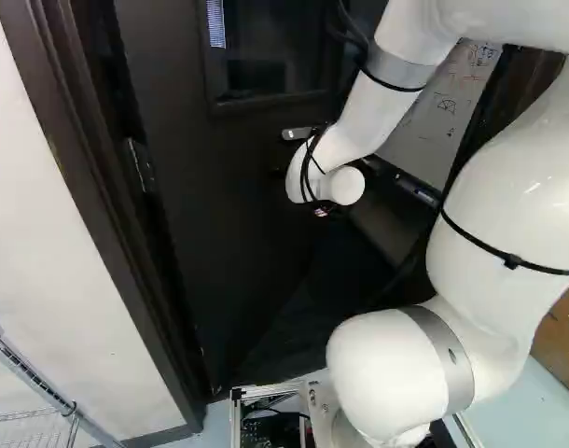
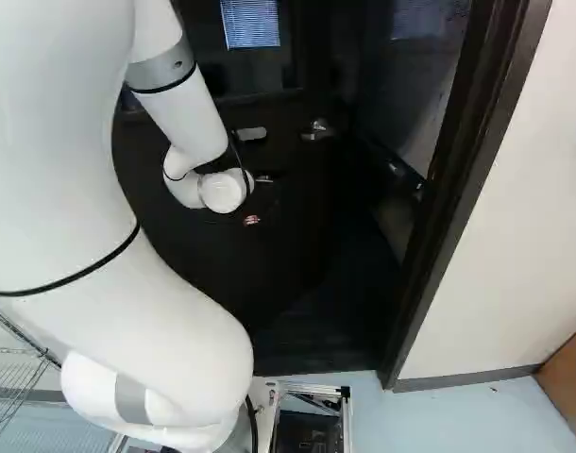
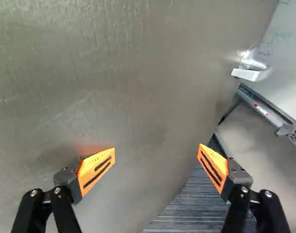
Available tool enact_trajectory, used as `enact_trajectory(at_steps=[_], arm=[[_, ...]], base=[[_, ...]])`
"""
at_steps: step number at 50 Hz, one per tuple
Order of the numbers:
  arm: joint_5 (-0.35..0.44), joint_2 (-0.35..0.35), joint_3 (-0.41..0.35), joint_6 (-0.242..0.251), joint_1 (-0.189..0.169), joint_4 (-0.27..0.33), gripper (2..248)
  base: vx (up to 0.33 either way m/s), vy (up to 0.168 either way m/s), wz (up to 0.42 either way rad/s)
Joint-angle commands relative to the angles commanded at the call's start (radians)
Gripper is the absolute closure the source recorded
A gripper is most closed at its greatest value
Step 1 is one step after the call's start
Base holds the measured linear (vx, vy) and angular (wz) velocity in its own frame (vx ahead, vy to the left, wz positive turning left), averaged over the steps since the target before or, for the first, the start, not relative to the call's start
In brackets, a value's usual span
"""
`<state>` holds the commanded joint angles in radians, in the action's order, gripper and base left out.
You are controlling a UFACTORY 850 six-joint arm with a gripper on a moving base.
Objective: Open the door and move inside
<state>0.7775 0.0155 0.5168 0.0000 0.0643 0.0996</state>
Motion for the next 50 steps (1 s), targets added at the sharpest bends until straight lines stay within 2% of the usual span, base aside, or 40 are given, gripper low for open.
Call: enact_trajectory(at_steps=[50], arm=[[0.000,0.213,0.230,0.000,0.096,0.000,3]], base=[[0.000,0.000,0.000]])
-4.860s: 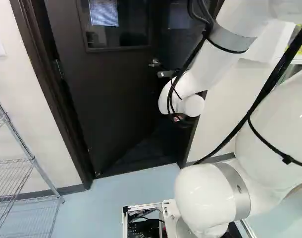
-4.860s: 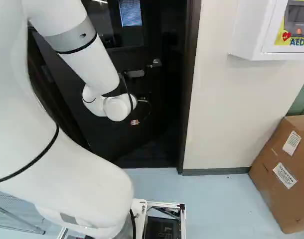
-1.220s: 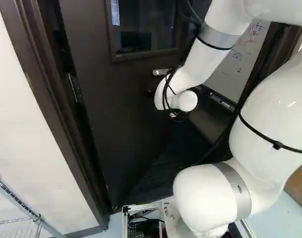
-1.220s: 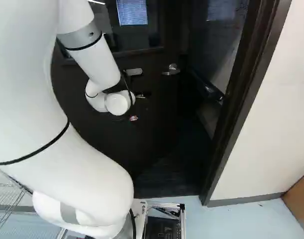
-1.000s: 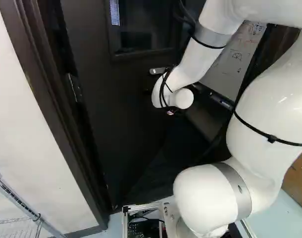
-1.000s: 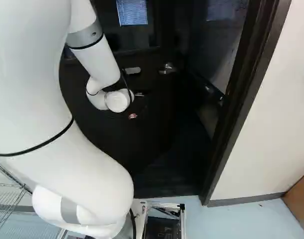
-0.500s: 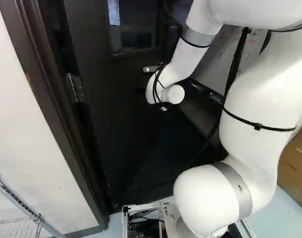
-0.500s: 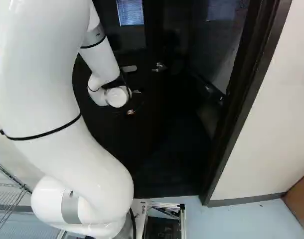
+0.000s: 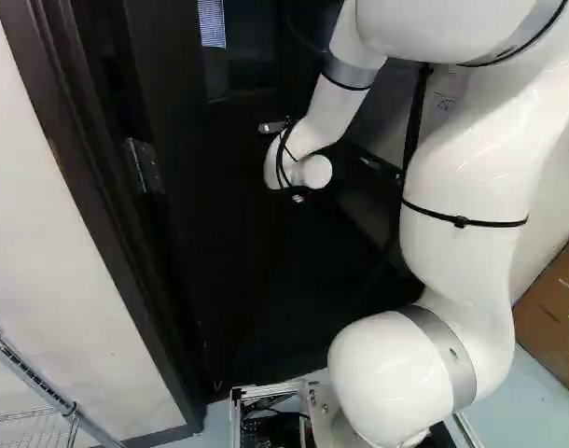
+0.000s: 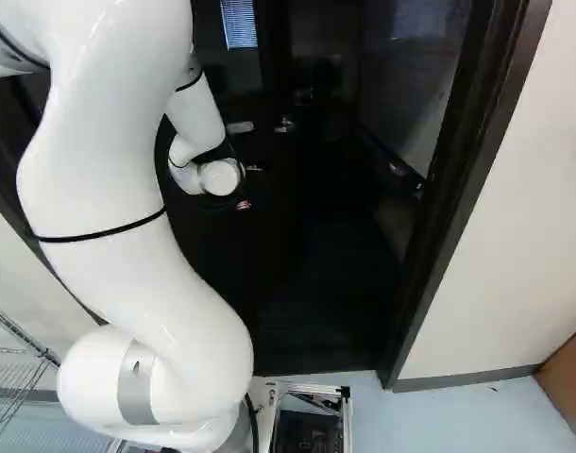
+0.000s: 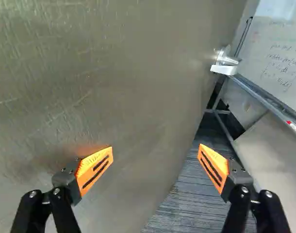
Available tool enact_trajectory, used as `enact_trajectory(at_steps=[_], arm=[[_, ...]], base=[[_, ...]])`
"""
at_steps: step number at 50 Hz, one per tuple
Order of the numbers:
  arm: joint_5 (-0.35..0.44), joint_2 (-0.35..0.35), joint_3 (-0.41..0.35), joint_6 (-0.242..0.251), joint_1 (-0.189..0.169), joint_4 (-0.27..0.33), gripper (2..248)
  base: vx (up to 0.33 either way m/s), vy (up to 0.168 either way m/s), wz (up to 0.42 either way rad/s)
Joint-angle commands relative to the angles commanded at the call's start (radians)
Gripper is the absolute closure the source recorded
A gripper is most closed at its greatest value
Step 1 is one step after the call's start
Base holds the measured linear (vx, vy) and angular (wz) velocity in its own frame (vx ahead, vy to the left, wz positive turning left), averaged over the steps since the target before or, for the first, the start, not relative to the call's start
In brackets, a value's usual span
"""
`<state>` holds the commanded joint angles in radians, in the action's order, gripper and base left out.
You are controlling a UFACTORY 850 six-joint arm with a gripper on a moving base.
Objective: Open the door and move inside
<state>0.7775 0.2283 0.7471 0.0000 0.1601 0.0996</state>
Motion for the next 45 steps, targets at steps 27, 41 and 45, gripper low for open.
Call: enact_trajectory(at_steps=[27,41,45], arm=[[0.000,0.108,0.127,0.000,0.045,0.000,3],[0.000,0.144,0.170,0.000,0.070,0.000,3],[0.000,0.153,0.181,0.000,0.078,0.001,3]], base=[[0.000,0.000,0.000],[0.000,0.000,0.000],[0.000,0.000,0.000]])
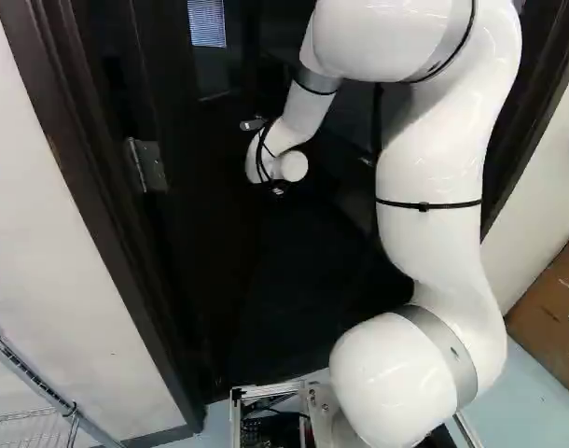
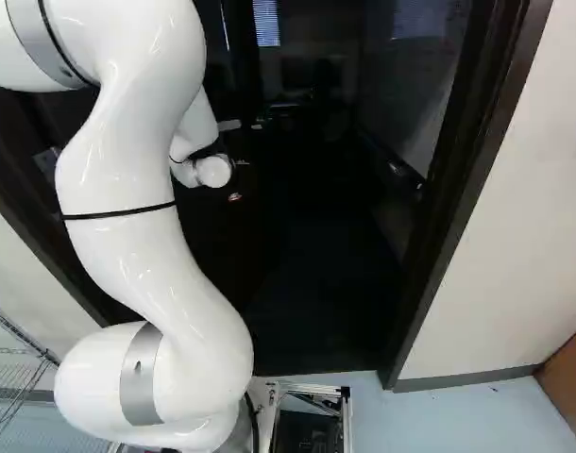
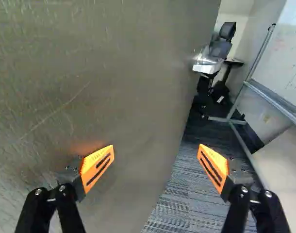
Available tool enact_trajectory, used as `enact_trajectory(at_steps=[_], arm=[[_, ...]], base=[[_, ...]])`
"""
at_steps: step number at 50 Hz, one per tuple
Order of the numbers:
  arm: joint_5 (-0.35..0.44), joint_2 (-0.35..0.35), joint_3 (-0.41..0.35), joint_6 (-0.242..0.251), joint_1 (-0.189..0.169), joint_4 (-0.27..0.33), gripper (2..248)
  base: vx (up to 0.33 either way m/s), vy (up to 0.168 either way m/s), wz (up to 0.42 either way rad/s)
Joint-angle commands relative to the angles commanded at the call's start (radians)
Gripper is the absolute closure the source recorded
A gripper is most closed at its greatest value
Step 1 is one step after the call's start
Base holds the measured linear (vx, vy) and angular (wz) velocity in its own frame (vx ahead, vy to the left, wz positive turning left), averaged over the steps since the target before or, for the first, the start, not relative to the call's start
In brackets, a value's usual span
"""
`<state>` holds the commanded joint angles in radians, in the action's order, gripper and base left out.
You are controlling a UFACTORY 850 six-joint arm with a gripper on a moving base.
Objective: Open the door and move inside
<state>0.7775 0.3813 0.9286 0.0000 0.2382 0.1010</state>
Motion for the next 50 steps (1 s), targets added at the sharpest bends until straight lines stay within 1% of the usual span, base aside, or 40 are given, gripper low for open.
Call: enact_trajectory(at_steps=[50], arm=[[0.000,0.121,0.152,0.000,0.095,0.041,3]], base=[[0.000,0.000,0.000]])
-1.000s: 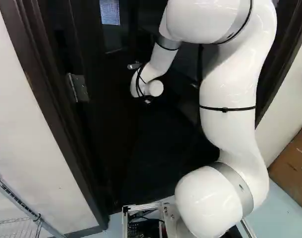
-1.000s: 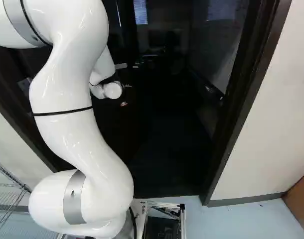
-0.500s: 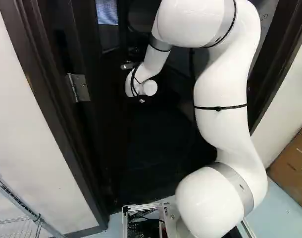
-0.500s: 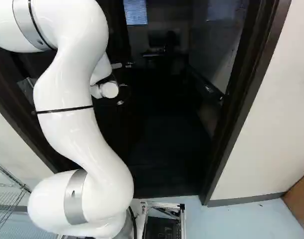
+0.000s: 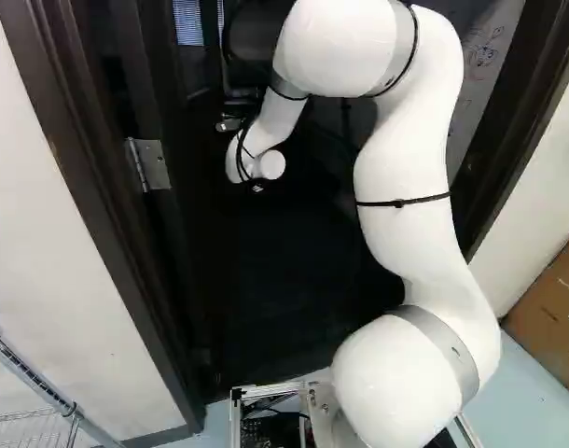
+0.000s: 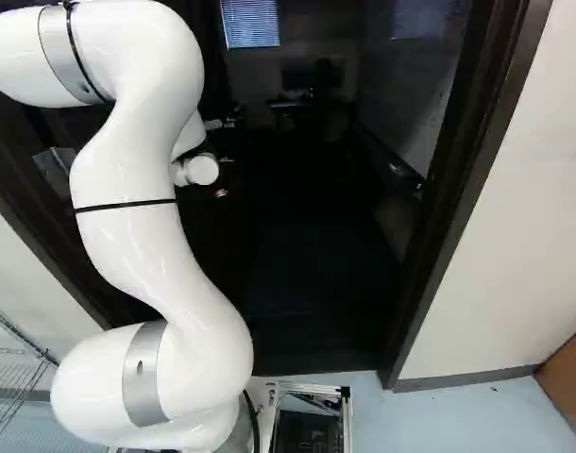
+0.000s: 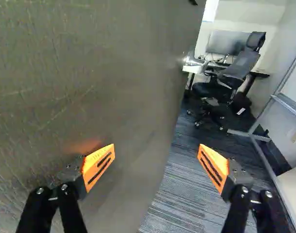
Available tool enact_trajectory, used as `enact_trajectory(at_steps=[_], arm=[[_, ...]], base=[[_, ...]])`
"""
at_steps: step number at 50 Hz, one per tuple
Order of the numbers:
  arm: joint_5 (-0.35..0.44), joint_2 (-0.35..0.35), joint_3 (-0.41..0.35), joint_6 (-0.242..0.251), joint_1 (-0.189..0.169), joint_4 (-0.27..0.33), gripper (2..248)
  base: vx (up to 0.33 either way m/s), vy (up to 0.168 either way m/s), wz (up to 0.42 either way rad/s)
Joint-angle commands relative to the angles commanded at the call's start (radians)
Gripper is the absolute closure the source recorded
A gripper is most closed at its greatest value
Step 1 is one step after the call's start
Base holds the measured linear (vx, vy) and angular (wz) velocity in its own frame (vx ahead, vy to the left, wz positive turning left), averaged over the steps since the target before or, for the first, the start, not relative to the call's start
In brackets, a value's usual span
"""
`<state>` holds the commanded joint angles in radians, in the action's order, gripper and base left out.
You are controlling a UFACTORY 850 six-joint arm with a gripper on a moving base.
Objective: Open the door and move inside
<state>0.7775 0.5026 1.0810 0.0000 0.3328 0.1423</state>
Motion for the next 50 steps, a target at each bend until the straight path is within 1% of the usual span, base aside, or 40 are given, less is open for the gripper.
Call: enact_trajectory(at_steps=[50], arm=[[-0.004,0.128,0.168,0.000,0.093,0.057,3]], base=[[0.000,0.000,0.000]])
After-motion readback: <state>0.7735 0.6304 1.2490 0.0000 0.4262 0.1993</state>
